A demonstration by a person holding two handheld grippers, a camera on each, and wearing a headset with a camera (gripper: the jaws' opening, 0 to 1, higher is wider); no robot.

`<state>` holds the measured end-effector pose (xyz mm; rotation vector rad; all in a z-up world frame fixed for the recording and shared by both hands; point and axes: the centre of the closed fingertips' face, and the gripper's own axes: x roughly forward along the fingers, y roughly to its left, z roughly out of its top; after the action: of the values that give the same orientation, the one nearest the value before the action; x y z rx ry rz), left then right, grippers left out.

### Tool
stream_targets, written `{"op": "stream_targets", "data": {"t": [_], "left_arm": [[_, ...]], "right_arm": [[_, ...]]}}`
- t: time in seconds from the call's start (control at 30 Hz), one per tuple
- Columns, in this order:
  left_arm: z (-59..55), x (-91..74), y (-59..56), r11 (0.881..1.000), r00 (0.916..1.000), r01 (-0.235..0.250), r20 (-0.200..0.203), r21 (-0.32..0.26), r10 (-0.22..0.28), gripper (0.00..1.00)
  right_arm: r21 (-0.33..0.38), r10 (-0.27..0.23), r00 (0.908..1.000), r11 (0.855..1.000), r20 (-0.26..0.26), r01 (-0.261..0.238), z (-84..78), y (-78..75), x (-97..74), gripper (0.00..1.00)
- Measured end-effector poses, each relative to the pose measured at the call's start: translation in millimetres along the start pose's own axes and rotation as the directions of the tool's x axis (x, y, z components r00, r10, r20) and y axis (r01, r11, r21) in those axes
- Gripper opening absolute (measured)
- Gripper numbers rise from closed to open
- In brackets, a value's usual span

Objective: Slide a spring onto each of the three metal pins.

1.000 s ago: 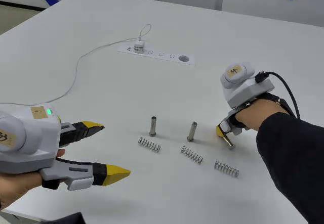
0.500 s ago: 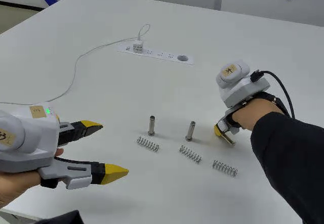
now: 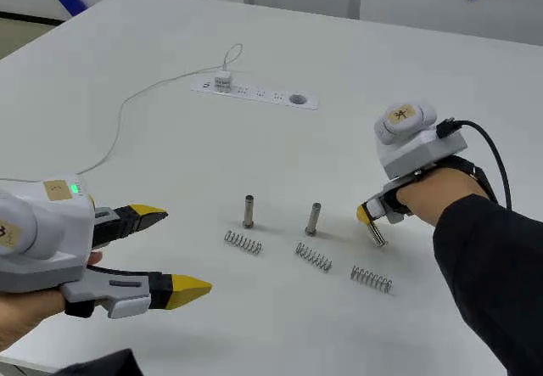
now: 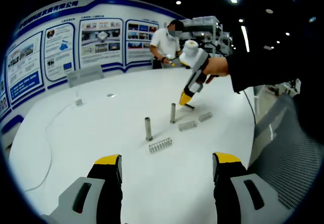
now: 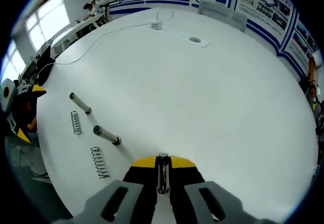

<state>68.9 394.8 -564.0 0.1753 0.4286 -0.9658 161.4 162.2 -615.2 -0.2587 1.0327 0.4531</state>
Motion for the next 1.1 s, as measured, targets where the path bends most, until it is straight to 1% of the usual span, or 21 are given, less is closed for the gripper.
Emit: {"op": "stream_targets", "data": {"t": [0.17,0.57,0.87,1.0,1.1], "left_arm": [[0.4,-0.2,0.2,1.000,1.0000,-0.002,0.002,0.002,0.002,0.74],[0.3,-0.2,-0.1,1.000,1.0000,0.001,0.002,0.005,-0.001,0.74],[0.2,-0.4,-0.3,1.000,1.0000,0.001,0.001,0.006,-0.001,0.74],[0.0,-0.2,-0.2,1.000,1.0000,0.001,-0.001,0.006,-0.001,0.74],[-0.5,-0.1,-0.2,1.000,1.0000,0.001,-0.003,0.006,-0.001,0.74]], "right_arm": [[0.002,0.000,0.9991,1.000,0.042,0.000,2.8,3.2,-9.2,0.08],[-0.001,-0.009,0.9950,1.000,0.100,0.009,1.7,3.0,-20.3,0.08],[0.006,-0.015,0.9931,1.000,0.116,0.014,-1.2,0.4,-24.4,0.09],[0.015,-0.008,0.9915,1.000,0.130,0.007,-3.1,-0.2,-26.8,0.09],[0.023,-0.005,0.9914,1.000,0.131,0.002,-4.7,-0.3,-27.8,0.09]]}}
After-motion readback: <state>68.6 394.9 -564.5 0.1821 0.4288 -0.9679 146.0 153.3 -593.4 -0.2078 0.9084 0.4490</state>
